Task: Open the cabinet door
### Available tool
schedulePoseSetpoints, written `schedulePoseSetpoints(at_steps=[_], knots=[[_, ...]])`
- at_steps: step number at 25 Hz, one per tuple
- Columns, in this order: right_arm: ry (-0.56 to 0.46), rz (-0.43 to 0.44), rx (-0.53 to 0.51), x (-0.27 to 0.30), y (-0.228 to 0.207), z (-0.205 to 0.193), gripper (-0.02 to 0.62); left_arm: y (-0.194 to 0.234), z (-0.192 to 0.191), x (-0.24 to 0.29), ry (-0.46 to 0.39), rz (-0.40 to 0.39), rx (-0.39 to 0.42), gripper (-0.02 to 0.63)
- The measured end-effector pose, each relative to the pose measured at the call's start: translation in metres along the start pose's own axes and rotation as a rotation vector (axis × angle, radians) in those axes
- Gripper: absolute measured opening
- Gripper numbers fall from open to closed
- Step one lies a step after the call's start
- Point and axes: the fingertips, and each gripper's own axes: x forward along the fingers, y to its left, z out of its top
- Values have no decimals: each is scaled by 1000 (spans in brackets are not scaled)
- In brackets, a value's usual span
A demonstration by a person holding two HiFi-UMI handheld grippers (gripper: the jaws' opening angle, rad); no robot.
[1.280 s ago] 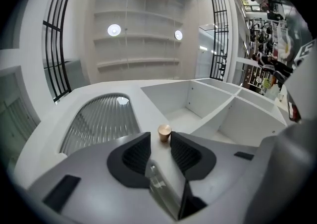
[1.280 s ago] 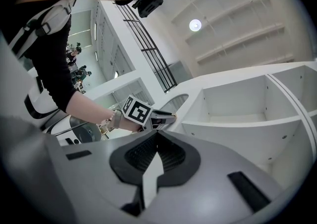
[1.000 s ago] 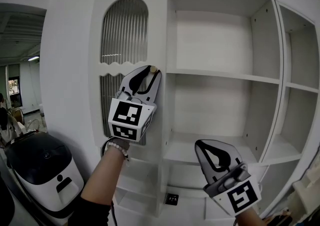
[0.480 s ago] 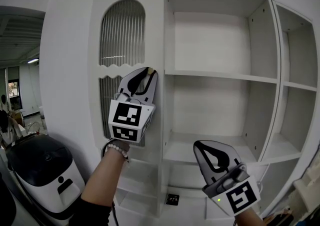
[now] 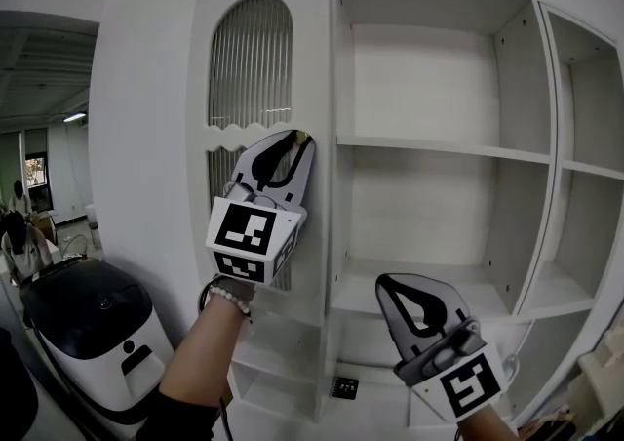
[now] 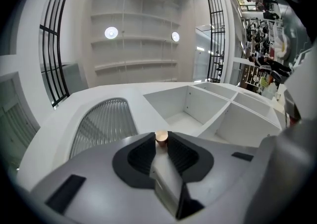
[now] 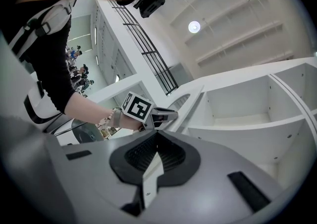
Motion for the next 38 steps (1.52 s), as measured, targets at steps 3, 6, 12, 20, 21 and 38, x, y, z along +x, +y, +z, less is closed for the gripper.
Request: schedulePoseSetpoints(at_steps=[3, 6, 12, 20, 21, 38], knots=[[-9, 9, 4, 4, 5, 2, -2, 2, 7, -7, -10, -9, -1, 73], [-22, 16, 12, 8, 11, 5, -2, 4, 14, -15, -24, -17, -18, 74], [-46, 30, 24, 16, 19, 12, -2, 10, 27, -28, -29, -34, -25, 74], [-82, 54, 46, 24, 33, 20, -2, 18, 41, -46, -52, -42, -75, 75], [-85, 55, 50, 25, 34, 21, -2, 19, 43, -48, -55, -42, -81, 75], [-116, 109, 73, 45, 61, 27, -2, 45, 75, -94, -108, -42, -77, 81]])
